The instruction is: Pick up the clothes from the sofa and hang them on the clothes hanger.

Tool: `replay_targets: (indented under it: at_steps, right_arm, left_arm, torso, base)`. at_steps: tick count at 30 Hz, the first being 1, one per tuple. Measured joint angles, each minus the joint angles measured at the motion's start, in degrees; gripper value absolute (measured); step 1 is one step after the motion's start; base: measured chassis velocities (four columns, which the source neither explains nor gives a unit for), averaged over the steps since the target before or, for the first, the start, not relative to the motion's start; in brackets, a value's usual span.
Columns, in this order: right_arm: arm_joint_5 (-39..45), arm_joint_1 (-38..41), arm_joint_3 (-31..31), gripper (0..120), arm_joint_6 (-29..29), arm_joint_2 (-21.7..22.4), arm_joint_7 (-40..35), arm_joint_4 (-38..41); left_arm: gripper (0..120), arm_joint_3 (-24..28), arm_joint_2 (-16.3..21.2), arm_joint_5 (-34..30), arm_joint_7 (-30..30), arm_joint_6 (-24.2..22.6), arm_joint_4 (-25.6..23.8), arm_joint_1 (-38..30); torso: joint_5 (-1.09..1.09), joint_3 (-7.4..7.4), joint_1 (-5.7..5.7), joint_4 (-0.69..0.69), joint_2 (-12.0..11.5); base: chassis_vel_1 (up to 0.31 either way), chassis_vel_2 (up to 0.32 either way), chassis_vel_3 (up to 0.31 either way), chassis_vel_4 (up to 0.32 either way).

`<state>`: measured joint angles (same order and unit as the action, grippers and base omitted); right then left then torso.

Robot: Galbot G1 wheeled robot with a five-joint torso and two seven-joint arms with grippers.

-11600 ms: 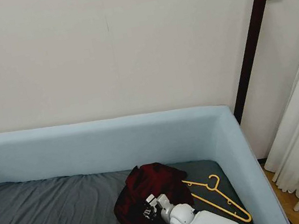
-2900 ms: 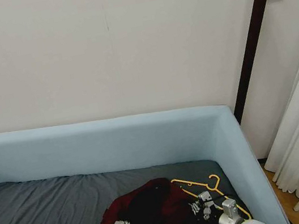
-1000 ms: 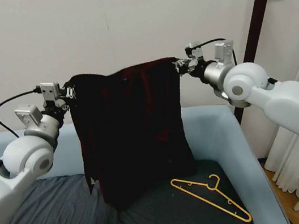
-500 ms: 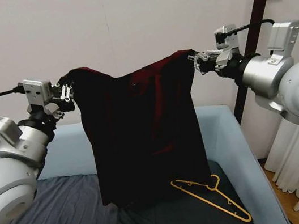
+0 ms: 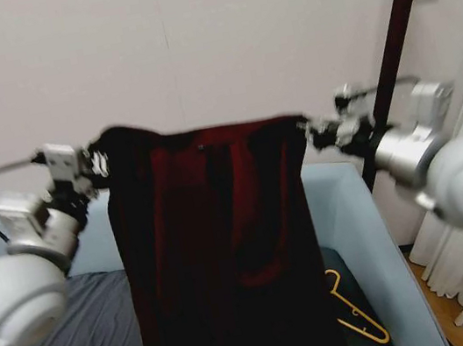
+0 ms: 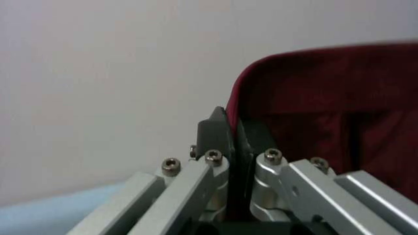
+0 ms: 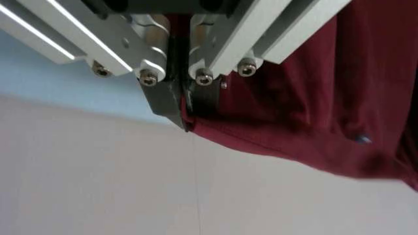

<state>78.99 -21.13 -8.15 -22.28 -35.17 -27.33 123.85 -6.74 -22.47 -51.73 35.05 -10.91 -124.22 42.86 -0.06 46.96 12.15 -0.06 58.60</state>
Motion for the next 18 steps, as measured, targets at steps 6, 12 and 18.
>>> replay_targets:
  at_steps: [6,12,18]
  right_arm:
    - [-11.27,-7.47,-4.67,0,1.83,-9.59,2.40,-11.35]
    - [-16.28,-8.43,-7.21,0,4.51,-15.17,3.69,-19.07]
    - [-23.08,-14.23,-7.53,0,6.80,-18.42,6.66,-24.47]
  left_arm:
    - [0,6.35,-8.60,6.88,-0.93,1.70,10.59,1.41]
    - [0,10.24,-14.67,11.47,-1.45,3.94,17.61,-0.27]
    - [0,11.50,-19.92,17.04,-2.96,6.57,23.75,4.10]
  torso:
    - [-0.01,0.01,0.00,-0.01,0.00]
    - [0.01,0.01,0.01,-0.01,0.00]
    - [0.03,0.00,0.01,-0.02,0.00]
  base:
    - [0.000,0.000,0.000,0.000]
    - [0.000,0.000,0.000,0.000]
    - [0.000,0.000,0.000,0.000]
